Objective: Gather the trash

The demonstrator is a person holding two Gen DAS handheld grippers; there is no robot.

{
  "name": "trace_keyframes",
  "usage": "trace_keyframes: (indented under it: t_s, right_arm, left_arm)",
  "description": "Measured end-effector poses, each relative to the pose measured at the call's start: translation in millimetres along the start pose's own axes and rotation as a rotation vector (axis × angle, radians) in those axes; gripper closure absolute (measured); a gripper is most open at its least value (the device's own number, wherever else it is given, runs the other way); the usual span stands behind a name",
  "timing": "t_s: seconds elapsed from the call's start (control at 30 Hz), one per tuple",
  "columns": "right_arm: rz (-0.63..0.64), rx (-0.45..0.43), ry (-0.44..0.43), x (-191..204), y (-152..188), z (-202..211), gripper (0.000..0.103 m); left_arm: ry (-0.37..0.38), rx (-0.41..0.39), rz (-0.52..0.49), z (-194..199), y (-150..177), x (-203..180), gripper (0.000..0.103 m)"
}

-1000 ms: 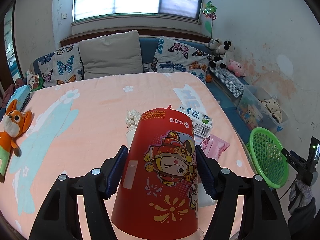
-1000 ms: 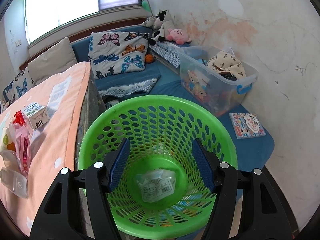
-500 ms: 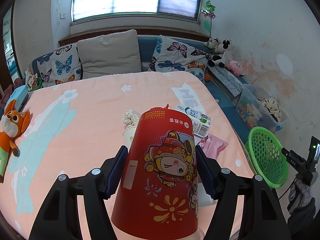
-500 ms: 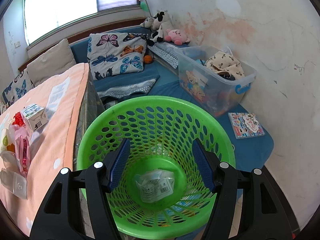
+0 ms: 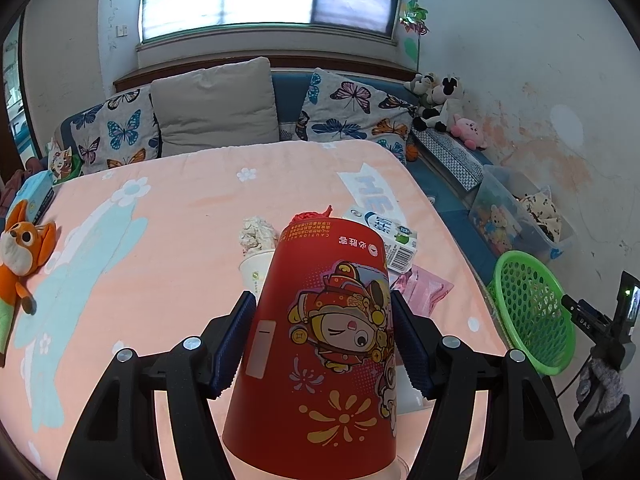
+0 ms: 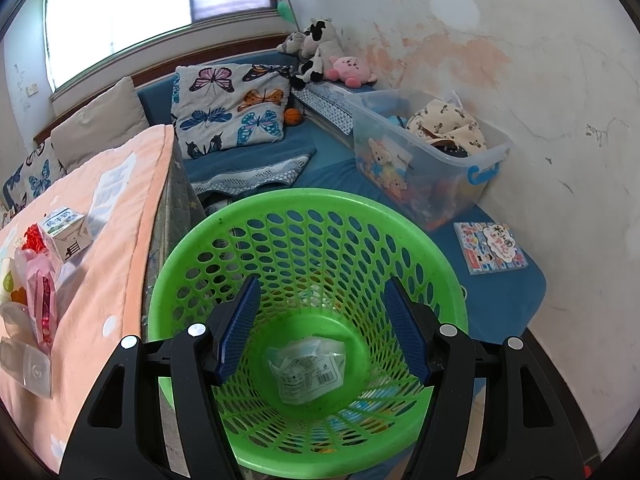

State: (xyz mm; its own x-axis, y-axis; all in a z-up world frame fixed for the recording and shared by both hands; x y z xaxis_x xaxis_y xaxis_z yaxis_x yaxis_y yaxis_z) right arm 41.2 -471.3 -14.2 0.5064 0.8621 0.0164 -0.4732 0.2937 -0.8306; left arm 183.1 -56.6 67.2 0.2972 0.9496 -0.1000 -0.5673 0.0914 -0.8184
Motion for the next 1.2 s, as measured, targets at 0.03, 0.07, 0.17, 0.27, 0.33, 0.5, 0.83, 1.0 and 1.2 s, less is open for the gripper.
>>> trace_keyframes:
  t_s: [0.03,0.07,0.17,0.27,0.33,0.5,0.83,1.0,1.2]
  right_arm:
    - [0.001,-0.002,0.002,-0.1,-0.2,0.2,0.038]
    - [0.001,-0.003,0.003,-0.4,0.1,0.3,0.038]
    - [0.002,-0.004,0.002,0.2,0.3,0.4,0.038]
    - [0.003,-0.005,0.001,0.0,0.0,0.2,0.038]
    - [0.009,-0.006,0.001,0.2,-0.9,0.0,0.038]
    - [0.007,-0.009,0.004,0.0,-2.4,0.5,0.038]
    - [0.019,-0.013,-0.003,5.9,-4.9,1.4,0.038]
    - [0.020,-0.012,-0.002,7.2,-4.3,1.2,0.038]
    - [0.021,-0.012,-0.004,8.3,-4.4,0.9,0.038]
  left_arm:
    - [0.000,0.001,-0.001,-0.2,0.2,-0.4,0.038]
    - [0.002,0.002,-0.001,-0.5,0.4,-0.9,0.038]
    - [0.003,0.002,-0.004,-1.0,-0.3,-1.9,0.038]
    - [0.005,0.003,-0.004,-1.0,0.1,-2.7,0.038]
    - [0.007,0.005,-0.003,-1.7,-0.2,-3.3,0.038]
    - [0.010,0.005,-0.006,-2.0,0.9,-3.4,0.038]
    - [0.008,0.003,0.001,0.0,1.4,-0.2,0.038]
    - [0.007,0.003,0.002,0.7,1.4,1.1,0.038]
    - [0.007,0.003,0.002,0.7,1.3,1.2,0.038]
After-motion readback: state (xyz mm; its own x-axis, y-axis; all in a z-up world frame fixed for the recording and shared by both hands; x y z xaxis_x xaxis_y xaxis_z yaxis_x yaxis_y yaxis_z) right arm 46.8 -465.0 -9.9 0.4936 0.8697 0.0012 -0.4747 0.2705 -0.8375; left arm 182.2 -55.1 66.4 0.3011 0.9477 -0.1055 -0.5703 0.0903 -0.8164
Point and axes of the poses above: each gripper's, at about its wrist camera, not at the fingertips, and z roughly against the way its jaws point, x to its left, y to its underside, the point moved 2 cm from there along -z, roughly the way its jaws point, and after that the axes turned 11 degrees about -x, right-handed, at the moved point
